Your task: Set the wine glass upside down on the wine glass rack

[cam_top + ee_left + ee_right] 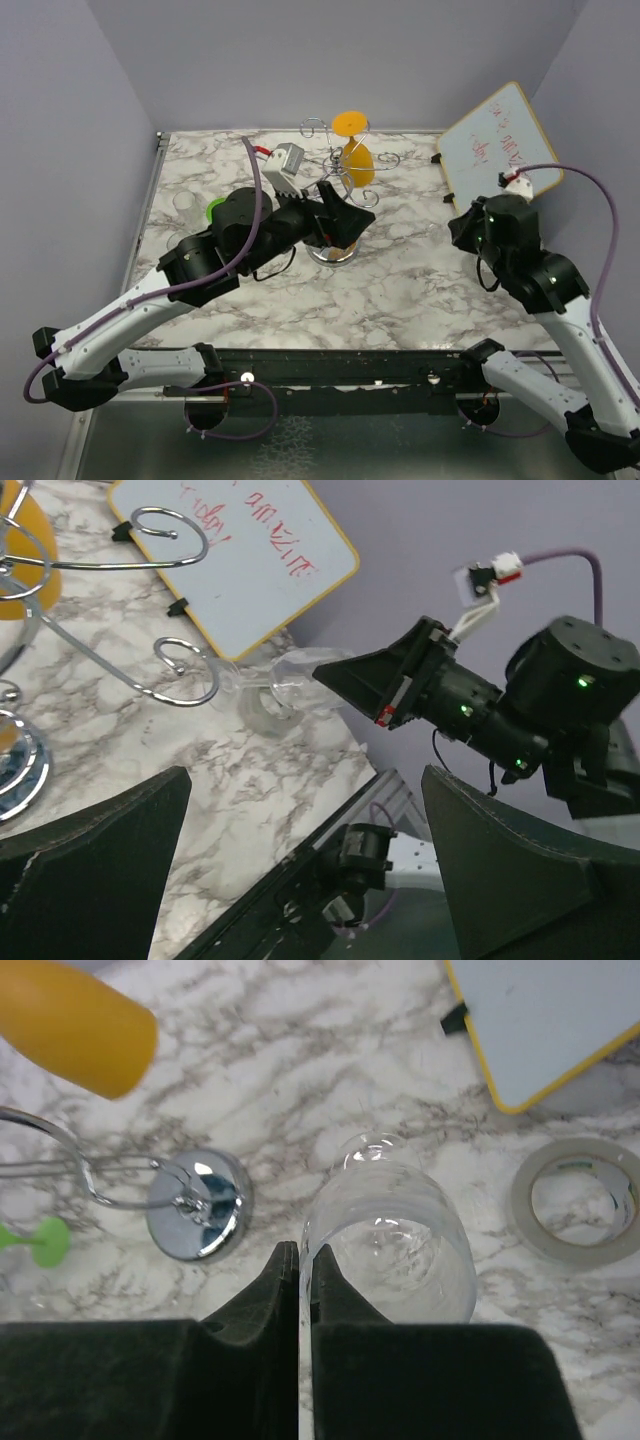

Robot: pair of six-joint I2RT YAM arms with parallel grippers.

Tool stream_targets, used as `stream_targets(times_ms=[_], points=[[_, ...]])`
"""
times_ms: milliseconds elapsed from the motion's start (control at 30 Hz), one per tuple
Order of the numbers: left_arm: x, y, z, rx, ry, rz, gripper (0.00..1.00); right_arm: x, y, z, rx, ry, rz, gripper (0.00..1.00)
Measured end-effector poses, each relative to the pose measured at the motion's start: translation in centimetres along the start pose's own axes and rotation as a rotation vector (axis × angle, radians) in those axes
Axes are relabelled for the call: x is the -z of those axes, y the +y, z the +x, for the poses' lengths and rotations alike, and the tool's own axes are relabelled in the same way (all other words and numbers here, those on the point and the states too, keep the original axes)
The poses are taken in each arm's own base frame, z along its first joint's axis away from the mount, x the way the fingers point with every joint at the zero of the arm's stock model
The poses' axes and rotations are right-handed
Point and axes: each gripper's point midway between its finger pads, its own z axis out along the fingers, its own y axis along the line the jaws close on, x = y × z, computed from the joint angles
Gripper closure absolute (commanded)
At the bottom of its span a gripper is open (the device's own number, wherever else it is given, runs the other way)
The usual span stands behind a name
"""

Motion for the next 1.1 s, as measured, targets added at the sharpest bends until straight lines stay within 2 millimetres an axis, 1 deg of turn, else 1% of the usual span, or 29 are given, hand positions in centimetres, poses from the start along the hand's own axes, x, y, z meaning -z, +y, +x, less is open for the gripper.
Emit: stream_targets(times_ms=[133, 233, 333, 433, 567, 667, 733, 867, 900, 1000, 1033, 1100], points=[[-1.7, -1.2, -0.1, 0.110, -0.012, 0.029, 0.01, 3.7, 0.6, -4.5, -0.099, -0.215, -0.110, 0.99], [-2.7, -2.6, -0.8, 0.200, -0.043, 0.076, 0.01, 6.9, 0.8, -7.6, -0.173, -0.369, -0.193, 0.99], [-3.6, -3.8, -1.5, 0.268, -0.069, 0.120, 0.01, 10.5, 0.6, -10.3, -0.247, -0.511, -0.273, 0.99], [-5.0, -5.2, -1.9, 0.324, -0.075, 0.166, 0.01, 13.5, 0.3, -12.2, -0.317, -0.621, -0.341, 0.99], [-7.4, -7.4, -2.3, 0.388, -0.066, 0.239, 0.01, 16.9, 0.0, -14.0, -0.399, -0.734, -0.431, 0.99], [-8.9, -8.7, -2.5, 0.430, -0.063, 0.286, 0.01, 19.0, 0.3, -14.9, -0.450, -0.794, -0.514, 0.99], [-9.7, -9.3, -2.6, 0.447, -0.066, 0.307, 0.01, 19.8, 0.8, -15.3, -0.469, -0.813, -0.568, 0.99], [-11.4, -10.8, -3.7, 0.475, -0.086, 0.353, 0.02, 20.6, 2.2, -15.6, -0.486, -0.814, -0.665, 0.99], [-11.8, -11.2, -3.9, 0.486, -0.092, 0.362, 0.03, 20.8, 2.6, -15.7, -0.487, -0.814, -0.687, 0.99], [-12.5, -11.6, -4.4, 0.507, -0.109, 0.371, 0.12, 21.4, 3.4, -16.0, -0.493, -0.815, -0.744, 0.99], [-12.9, -11.6, -4.6, 0.518, -0.116, 0.369, 0.17, 21.6, 3.6, -16.1, -0.494, -0.818, -0.760, 0.99], [-13.3, -11.7, -5.0, 0.539, -0.134, 0.362, 0.24, 22.1, 4.0, -16.3, -0.499, -0.823, -0.794, 0.99]])
